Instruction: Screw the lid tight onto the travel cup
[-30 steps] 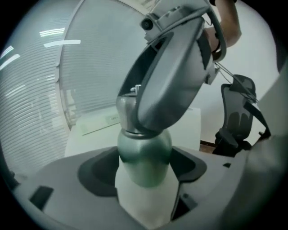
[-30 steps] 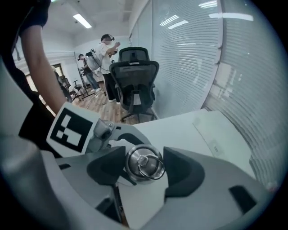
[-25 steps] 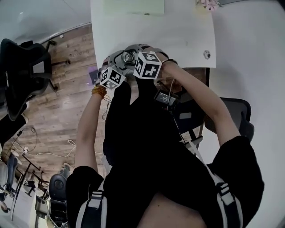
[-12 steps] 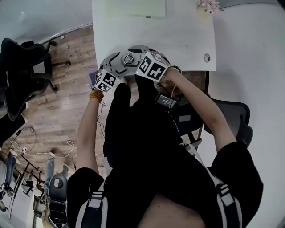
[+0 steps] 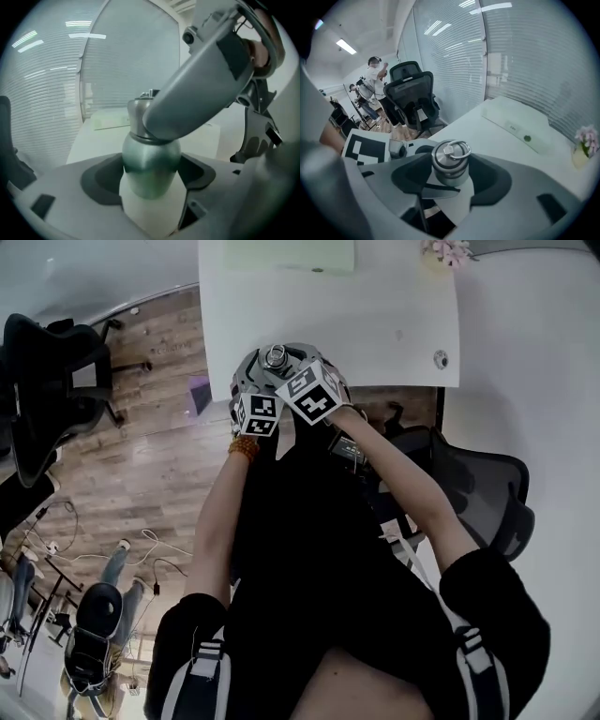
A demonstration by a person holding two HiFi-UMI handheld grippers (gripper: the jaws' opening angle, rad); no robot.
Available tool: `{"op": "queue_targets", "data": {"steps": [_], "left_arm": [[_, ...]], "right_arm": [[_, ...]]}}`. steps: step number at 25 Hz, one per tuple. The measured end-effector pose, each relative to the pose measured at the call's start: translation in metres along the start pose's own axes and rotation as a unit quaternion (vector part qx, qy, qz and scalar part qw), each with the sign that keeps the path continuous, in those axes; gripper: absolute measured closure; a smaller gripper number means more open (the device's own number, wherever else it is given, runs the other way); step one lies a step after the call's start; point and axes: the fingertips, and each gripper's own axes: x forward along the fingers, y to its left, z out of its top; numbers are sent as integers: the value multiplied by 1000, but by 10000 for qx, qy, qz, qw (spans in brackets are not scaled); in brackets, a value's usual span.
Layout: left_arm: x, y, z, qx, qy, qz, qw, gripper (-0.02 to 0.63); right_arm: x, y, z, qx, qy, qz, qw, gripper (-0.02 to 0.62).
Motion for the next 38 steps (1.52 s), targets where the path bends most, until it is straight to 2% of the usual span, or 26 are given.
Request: {"op": "queue_targets", "data": {"steps": [4, 7, 9, 12, 14, 15, 17, 19, 20, 22, 24, 26, 28, 30, 32, 34, 38], "left_arm": [[-2, 0, -4, 348, 38, -427, 9985, 242], [0, -2, -5, 744, 70, -1094, 9912, 241], [1, -4, -6, 1053, 61, -1682, 9801, 241], [3, -7, -7, 1535, 90, -2597, 9534, 239], [3, -6, -7, 1764, 207, -2951, 9388, 236], [3, -6, -7, 1802, 245, -3004, 9363, 235], [3, -7, -8, 1736, 296, -2860, 9419, 233], [3, -7, -11, 1565, 304, -2486, 9554, 223], [1, -6, -12, 1422, 280, -2239, 9638, 217], [-6, 1, -15, 1045, 223, -1609, 9812, 215], [-11, 3, -18, 704, 235, -948, 9927, 216], [-9, -1, -22, 510, 357, -370, 9974, 216], [-5, 0, -24, 358, 482, 128, 9981, 223], [-3, 5, -24, 253, 534, 480, 9971, 270], [-2, 7, -24, 217, 515, 596, 9967, 273], [-2, 6, -24, 233, 494, 517, 9972, 276], [-3, 8, -26, 572, 444, 129, 9973, 281]], "right_arm": [[1, 8, -2, -952, 28, 560, 9939, 345], [2, 9, -2, -1665, 175, 1103, 9797, 346], [2, 10, -2, -2166, 264, 1470, 9648, 345], [3, 10, -3, -2609, 345, 1938, 9451, 346], [5, 10, -1, -2725, 481, 2073, 9383, 344], [5, 11, -1, -2802, 540, 2041, 9364, 344], [4, 12, -3, -2891, 521, 1873, 9373, 341], [-2, 10, -4, -2583, 359, 1700, 9503, 307], [-6, 9, -2, -2265, 238, 1586, 9607, 286], [-16, 6, 5, -1456, 45, 1163, 9825, 283], [-19, 1, 6, -796, 158, 548, 9952, 284], [-16, 3, 3, -419, 307, 145, 9985, 284], [-8, 7, 3, -208, 378, -45, 9991, 288], [2, 7, 5, -91, 437, -222, 9988, 296], [6, 2, 8, -112, 415, -400, 9983, 347], [6, 1, 9, -342, 390, -375, 9979, 350], [8, 7, 7, -1132, 451, 181, 9924, 351]]}}
